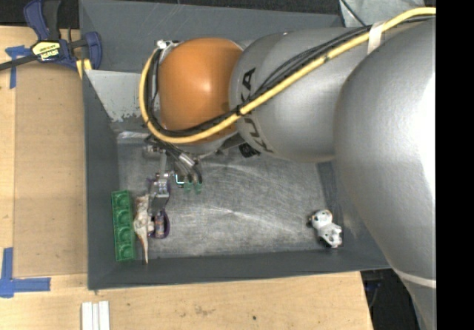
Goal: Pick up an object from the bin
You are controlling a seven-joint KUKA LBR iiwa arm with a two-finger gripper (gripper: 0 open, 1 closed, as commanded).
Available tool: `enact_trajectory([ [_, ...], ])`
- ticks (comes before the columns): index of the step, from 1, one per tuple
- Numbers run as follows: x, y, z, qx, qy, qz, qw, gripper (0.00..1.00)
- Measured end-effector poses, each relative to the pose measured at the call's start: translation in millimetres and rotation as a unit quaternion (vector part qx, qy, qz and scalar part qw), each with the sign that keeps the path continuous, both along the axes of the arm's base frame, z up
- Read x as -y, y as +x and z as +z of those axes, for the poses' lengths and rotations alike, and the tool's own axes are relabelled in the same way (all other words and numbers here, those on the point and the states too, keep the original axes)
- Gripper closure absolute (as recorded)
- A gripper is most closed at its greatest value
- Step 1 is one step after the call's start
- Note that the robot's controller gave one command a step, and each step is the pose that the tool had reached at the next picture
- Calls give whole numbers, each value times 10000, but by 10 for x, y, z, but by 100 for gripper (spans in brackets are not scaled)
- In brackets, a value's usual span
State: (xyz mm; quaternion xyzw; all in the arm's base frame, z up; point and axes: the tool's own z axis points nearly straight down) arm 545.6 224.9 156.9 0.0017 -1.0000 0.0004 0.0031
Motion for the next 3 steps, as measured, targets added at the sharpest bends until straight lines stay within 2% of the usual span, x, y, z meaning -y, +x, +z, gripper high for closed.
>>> enact_trajectory([
  [1, 8, 23, 45, 40, 10, -14, 10000, 0],
  [2, 138, 202, -308, 71, 20, 341, 9994, 0],
  [3, 270, 43, -531, 32, 6, 1429, 9897, 0],
])
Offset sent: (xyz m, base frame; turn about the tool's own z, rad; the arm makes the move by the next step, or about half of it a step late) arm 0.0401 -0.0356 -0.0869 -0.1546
